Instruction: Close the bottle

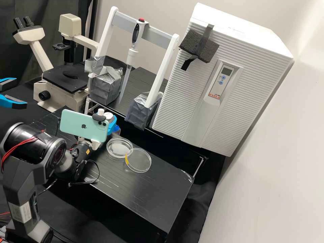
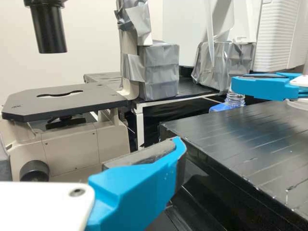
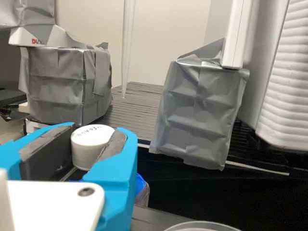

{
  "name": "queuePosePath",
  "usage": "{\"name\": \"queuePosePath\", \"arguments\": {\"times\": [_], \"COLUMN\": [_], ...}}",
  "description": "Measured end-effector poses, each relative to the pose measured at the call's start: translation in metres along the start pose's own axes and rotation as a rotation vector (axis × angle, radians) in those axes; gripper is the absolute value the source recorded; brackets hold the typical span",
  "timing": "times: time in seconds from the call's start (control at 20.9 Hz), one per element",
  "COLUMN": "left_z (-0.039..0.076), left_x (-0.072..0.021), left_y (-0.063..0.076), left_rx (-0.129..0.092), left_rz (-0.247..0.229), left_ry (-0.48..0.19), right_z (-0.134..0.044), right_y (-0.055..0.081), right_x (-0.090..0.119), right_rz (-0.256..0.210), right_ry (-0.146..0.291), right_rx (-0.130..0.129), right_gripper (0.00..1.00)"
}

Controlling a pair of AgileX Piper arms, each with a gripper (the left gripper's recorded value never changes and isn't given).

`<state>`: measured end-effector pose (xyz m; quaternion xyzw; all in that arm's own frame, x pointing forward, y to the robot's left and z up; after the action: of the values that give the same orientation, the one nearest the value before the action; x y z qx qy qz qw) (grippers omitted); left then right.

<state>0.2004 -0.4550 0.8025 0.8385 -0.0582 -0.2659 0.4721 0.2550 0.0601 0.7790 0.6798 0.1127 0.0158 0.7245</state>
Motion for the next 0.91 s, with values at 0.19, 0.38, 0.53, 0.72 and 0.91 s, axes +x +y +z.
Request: {"name": "queuePosePath", "arguments": {"times": [0.19,0.38,0.53,0.72,0.91], "left_z": [0.0,0.0,0.0,0.0,-0.0002], "left_x": [0.0,0.0,0.0,0.0,-0.0003], "left_y": [0.0,0.0,0.0,0.0,0.0004], "left_rx": [0.0,0.0,0.0,0.0,0.001], "left_rz": [0.0,0.0,0.0,0.0,0.002], "left_ry": [0.0,0.0,0.0,0.0,0.002], "right_z": [0.0022,0.0018,0.0005,-0.0011,-0.0022], "right_y": [-0.0028,-0.0031,-0.0011,0.0012,0.0026], "right_x": [-0.0033,-0.0033,-0.0011,0.0017,0.0041], "right_rz": [-0.011,-0.01,0.0,0.009,0.01], "right_ry": [-0.011,-0.012,-0.007,-0.001,-0.001], "right_rx": [0.001,0.004,0.006,0.006,0.005], "right_gripper": [0.0,0.0,0.0,0.0,0.0]}}
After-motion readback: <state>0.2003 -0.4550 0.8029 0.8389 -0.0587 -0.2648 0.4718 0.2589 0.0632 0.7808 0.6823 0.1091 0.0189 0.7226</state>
